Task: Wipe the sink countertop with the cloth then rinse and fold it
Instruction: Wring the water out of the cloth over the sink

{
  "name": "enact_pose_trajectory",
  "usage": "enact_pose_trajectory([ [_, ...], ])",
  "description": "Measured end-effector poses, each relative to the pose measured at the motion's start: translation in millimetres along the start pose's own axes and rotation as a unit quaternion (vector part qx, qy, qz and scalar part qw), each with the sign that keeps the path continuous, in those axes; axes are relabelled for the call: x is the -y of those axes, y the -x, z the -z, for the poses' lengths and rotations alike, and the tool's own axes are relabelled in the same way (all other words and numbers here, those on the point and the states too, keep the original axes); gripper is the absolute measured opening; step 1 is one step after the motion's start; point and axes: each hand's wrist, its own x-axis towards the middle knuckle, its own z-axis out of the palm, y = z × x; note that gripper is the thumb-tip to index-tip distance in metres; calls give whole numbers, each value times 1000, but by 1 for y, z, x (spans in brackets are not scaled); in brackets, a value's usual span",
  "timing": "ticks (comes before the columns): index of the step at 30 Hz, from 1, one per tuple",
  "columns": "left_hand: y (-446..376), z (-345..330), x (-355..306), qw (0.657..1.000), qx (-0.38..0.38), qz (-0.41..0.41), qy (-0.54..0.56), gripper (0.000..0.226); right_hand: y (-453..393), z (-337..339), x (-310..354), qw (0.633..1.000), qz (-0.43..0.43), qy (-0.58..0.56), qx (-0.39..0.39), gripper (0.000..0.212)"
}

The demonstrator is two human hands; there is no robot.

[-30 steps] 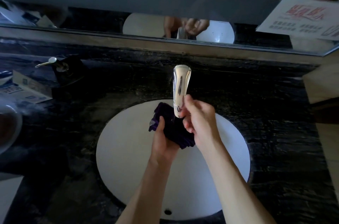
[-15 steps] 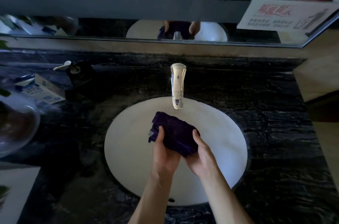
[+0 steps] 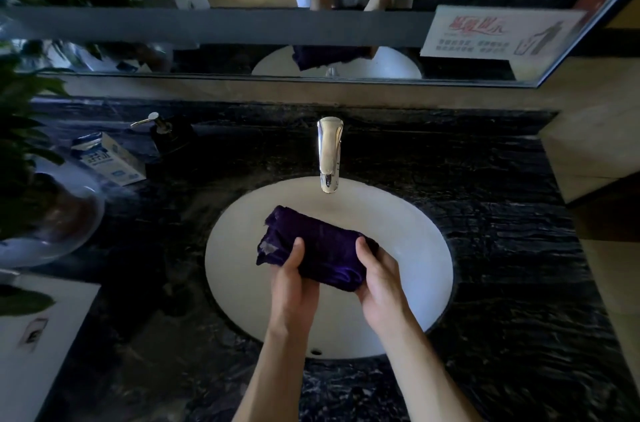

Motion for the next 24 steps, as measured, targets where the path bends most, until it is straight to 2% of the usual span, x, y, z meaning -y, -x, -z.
enact_pose_trajectory([
  [4,14,-3,-2,996,-16,-74,-55,27,6,1,5,999,-2,34,1,28],
  [6,19,0,-5,974,-11,-141,-176,21,6,0,5,998,-9,60,-16,26],
  [9,23,3,-10,890,26,-219,-400,16,3,-6,9,996,-23,76,-32,28],
  [12,26,5,-10,777,163,-267,-546,49,4,-11,17,996,-52,66,-20,40],
  [15,24,17,-2,654,200,-276,-675,76,4,-12,27,992,-93,83,5,52],
  [17,28,17,3,623,208,-247,-713,79,4,-14,26,986,-81,142,25,48],
  [20,37,14,7,599,222,-259,-725,83,4,-13,23,982,-58,180,28,29],
  [21,39,14,5,607,220,-253,-720,83,5,-12,23,983,-57,169,34,25],
  [22,42,13,2,638,215,-242,-699,80,5,-9,23,986,-61,150,44,24],
  [24,47,8,-10,754,182,-222,-591,64,4,-4,24,988,-66,127,61,26],
])
